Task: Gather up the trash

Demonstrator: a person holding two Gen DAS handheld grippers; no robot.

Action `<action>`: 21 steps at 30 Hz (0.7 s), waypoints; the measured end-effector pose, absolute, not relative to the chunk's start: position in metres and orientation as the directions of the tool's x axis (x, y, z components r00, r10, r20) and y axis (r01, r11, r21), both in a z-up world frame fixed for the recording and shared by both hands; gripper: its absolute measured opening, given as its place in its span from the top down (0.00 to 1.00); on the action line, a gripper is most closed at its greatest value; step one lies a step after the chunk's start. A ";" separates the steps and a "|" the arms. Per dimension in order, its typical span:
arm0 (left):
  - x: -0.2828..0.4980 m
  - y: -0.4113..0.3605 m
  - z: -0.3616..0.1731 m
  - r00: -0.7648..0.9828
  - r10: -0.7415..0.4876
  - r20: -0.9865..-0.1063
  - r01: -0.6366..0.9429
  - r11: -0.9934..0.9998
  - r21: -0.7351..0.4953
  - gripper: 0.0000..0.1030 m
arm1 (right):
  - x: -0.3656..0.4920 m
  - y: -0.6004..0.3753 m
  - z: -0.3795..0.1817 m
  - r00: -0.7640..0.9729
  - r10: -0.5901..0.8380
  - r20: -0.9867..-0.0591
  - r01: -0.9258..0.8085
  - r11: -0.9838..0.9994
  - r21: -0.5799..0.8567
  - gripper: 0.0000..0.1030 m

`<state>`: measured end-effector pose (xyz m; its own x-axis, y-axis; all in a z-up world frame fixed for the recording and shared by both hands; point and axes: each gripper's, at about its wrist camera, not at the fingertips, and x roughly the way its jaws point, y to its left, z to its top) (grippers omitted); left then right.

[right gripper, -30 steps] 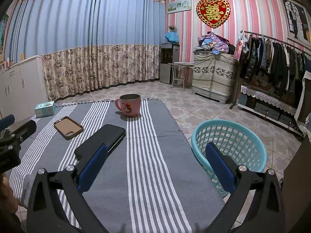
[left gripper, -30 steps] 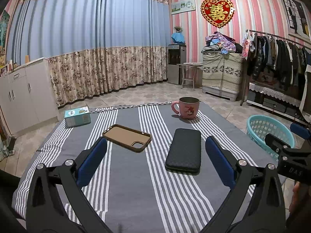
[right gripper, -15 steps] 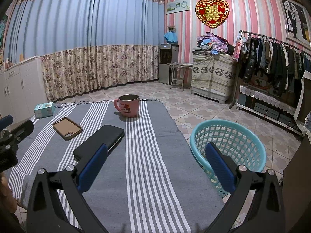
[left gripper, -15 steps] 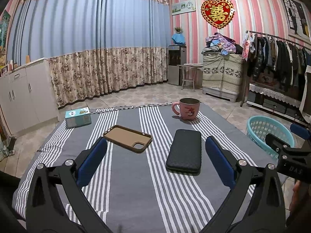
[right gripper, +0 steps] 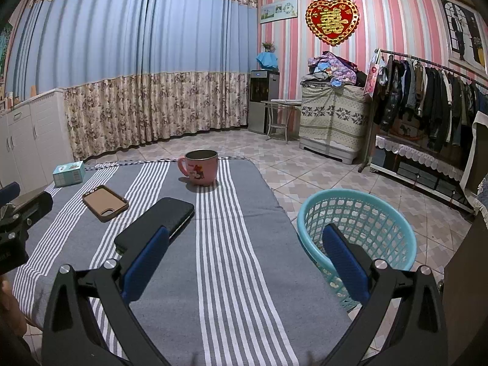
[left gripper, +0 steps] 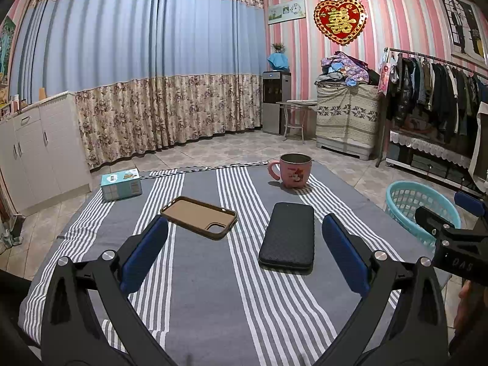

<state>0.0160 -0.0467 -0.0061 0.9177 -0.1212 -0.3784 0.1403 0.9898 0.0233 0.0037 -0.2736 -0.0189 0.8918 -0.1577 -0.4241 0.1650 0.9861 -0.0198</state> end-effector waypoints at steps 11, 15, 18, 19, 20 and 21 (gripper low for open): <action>0.016 -0.046 -0.006 0.918 -0.123 -0.377 0.142 0.990 0.023 0.05 | 0.003 -0.274 -0.020 0.892 -0.159 -0.424 0.165 0.986 -0.022 0.04; 0.016 -0.046 -0.006 0.919 -0.122 -0.374 0.141 0.990 0.024 0.05 | 0.003 -0.274 -0.020 0.892 -0.158 -0.423 0.164 0.986 -0.021 0.04; 0.016 -0.046 -0.006 0.919 -0.122 -0.374 0.142 0.990 0.024 0.05 | 0.003 -0.274 -0.020 0.892 -0.158 -0.424 0.165 0.986 -0.021 0.04; 0.016 -0.046 -0.006 0.919 -0.124 -0.374 0.142 0.990 0.023 0.05 | 0.003 -0.274 -0.021 0.892 -0.159 -0.422 0.166 0.986 -0.021 0.04; 0.016 -0.046 -0.005 0.919 -0.124 -0.374 0.143 0.989 0.023 0.05 | 0.003 -0.274 -0.021 0.892 -0.160 -0.422 0.166 0.986 -0.021 0.04; 0.016 -0.046 -0.006 0.920 -0.121 -0.373 0.140 0.990 0.025 0.05 | 0.004 -0.273 -0.020 0.892 -0.160 -0.422 0.167 0.986 -0.021 0.04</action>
